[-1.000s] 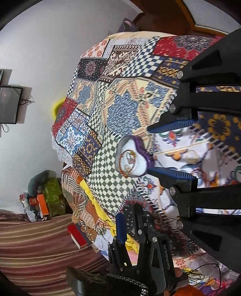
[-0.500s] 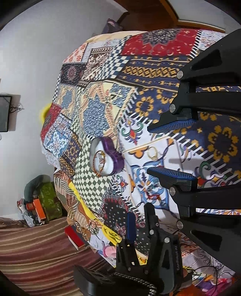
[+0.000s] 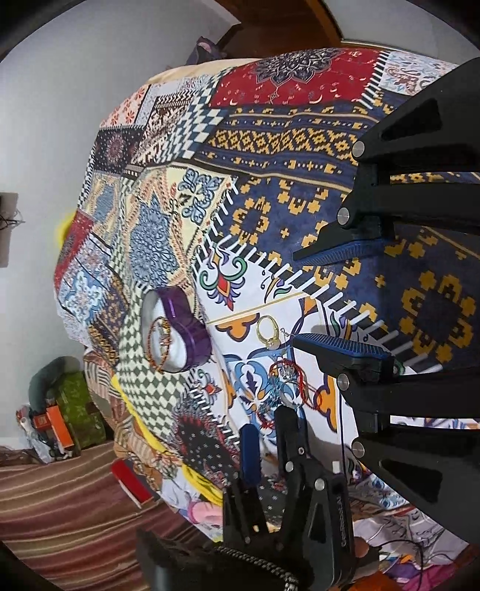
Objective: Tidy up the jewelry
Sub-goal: 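Grasp the red beaded bracelet with the left gripper while the right gripper grasps a gold ring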
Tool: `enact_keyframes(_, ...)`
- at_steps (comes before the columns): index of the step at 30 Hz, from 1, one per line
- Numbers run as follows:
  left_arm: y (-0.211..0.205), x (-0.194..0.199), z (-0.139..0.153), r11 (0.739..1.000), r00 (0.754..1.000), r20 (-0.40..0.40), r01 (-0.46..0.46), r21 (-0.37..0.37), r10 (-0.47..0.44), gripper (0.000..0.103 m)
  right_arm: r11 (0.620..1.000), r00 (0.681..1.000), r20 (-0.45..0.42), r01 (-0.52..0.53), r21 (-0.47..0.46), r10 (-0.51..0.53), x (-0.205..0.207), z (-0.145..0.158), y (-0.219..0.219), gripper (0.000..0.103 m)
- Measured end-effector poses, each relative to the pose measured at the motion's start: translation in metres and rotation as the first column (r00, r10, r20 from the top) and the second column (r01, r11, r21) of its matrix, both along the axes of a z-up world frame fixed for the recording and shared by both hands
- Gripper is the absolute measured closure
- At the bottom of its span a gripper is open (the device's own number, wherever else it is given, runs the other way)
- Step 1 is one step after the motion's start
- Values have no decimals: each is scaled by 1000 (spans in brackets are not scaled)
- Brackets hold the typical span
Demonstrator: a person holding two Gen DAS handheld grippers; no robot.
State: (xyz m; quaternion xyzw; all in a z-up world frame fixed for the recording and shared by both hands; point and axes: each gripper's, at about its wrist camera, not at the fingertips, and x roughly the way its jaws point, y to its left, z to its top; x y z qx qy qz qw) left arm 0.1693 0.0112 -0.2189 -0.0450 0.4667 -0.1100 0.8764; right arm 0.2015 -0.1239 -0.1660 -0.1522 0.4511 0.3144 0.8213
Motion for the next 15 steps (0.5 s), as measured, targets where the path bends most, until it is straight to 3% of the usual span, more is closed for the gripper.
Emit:
enact_keyframes(10, -1, 12, -4, 999, 999, 10, 32, -22, -32, 61, 998, 998, -18, -56, -14, 56, 14, -3, 17, 68)
enact_keyframes(15, -1, 14, -6, 999, 999, 25, 39, -28, -38, 66, 996, 996, -26, -88, -21, 87, 18, -5, 27, 69)
